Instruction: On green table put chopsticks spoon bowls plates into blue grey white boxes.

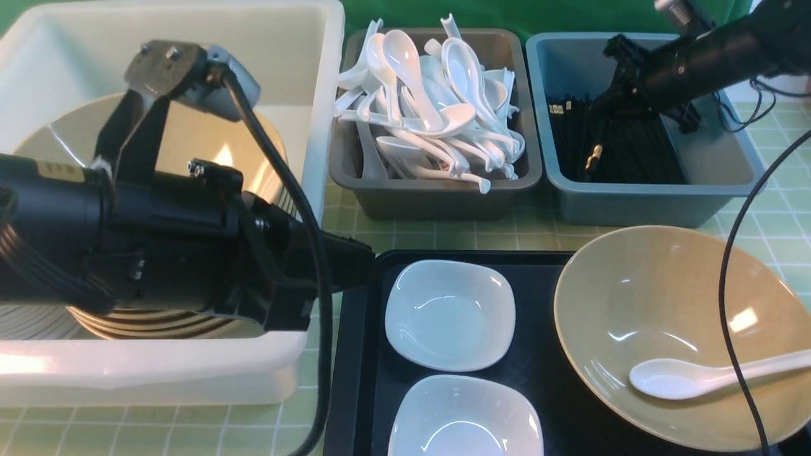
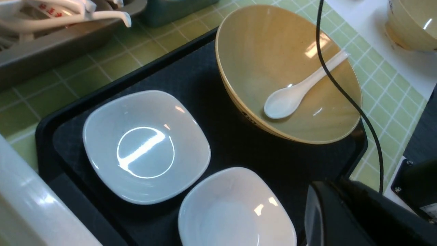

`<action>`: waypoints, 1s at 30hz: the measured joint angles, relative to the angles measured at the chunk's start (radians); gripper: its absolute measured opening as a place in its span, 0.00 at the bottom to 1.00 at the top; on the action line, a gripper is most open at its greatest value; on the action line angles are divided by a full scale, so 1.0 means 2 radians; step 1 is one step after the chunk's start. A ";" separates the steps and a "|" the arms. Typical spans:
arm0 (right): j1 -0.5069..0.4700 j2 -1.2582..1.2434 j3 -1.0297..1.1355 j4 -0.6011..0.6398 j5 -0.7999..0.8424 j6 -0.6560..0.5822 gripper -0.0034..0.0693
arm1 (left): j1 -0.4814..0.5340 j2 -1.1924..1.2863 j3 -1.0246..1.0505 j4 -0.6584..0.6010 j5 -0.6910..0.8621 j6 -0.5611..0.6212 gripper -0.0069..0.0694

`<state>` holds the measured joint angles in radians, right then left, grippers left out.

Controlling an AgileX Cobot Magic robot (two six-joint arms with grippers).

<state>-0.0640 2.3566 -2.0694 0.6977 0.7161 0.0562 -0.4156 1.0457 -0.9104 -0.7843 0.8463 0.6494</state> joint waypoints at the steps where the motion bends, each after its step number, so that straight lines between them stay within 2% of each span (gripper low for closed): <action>1: 0.000 0.001 0.000 -0.005 -0.001 -0.003 0.15 | 0.000 0.000 0.000 0.000 0.003 -0.003 0.09; 6: -0.001 -0.005 -0.002 -0.027 0.011 -0.033 0.28 | 0.000 0.000 0.000 -0.001 0.016 -0.007 0.09; 7: -0.003 -0.010 -0.002 -0.034 0.026 -0.043 0.36 | 0.000 0.000 0.000 -0.001 0.022 -0.008 0.09; 8: -0.003 -0.011 -0.002 -0.035 0.026 -0.043 0.36 | 0.000 0.000 0.000 -0.001 0.024 -0.009 0.09; 10: -0.007 -0.027 -0.002 -0.052 0.058 -0.056 0.56 | 0.000 0.000 0.000 -0.001 0.037 -0.012 0.09; 13: -0.013 -0.058 -0.002 -0.078 0.098 -0.074 0.77 | 0.000 0.000 0.000 0.000 0.059 -0.015 0.09; 14: -0.013 -0.061 -0.002 -0.078 0.098 -0.074 0.78 | 0.000 0.000 0.000 0.000 0.060 -0.016 0.09; 15: -0.015 -0.084 -0.002 -0.085 0.123 -0.101 0.86 | 0.000 0.000 0.000 0.000 0.073 -0.016 0.09; 17: -0.017 -0.134 0.011 -0.078 0.144 -0.158 0.93 | 0.000 0.000 0.000 0.000 0.095 -0.016 0.09; 18: -0.017 -0.139 0.013 -0.076 0.145 -0.165 0.93 | 0.000 0.000 0.000 0.000 0.099 -0.016 0.09; 20: -0.012 -0.214 0.071 -0.029 0.157 -0.266 0.95 | 0.000 0.000 0.000 0.001 0.127 -0.016 0.09; 21: -0.007 -0.240 0.096 -0.017 0.159 -0.295 0.95 | 0.000 0.000 0.000 0.001 0.137 -0.016 0.09; 24: 0.019 -0.330 0.207 -0.015 0.166 -0.387 0.92 | 0.000 0.000 0.000 0.002 0.170 -0.004 0.09; 25: 0.028 -0.353 0.239 -0.027 0.166 -0.405 0.91 | 0.000 -0.001 0.000 0.002 0.178 -0.003 0.09; 26: 0.043 -0.376 0.292 -0.067 0.165 -0.416 0.89 | 0.000 -0.002 0.000 0.003 0.185 -0.002 0.09; 30: 0.089 -0.408 0.390 -0.220 0.164 -0.429 0.84 | 0.000 -0.013 0.000 0.004 0.188 -0.001 0.09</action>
<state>0.1131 1.5406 -1.2904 0.2579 1.0439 -0.8016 -0.4156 1.0192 -0.9105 -0.7760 1.2223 0.6466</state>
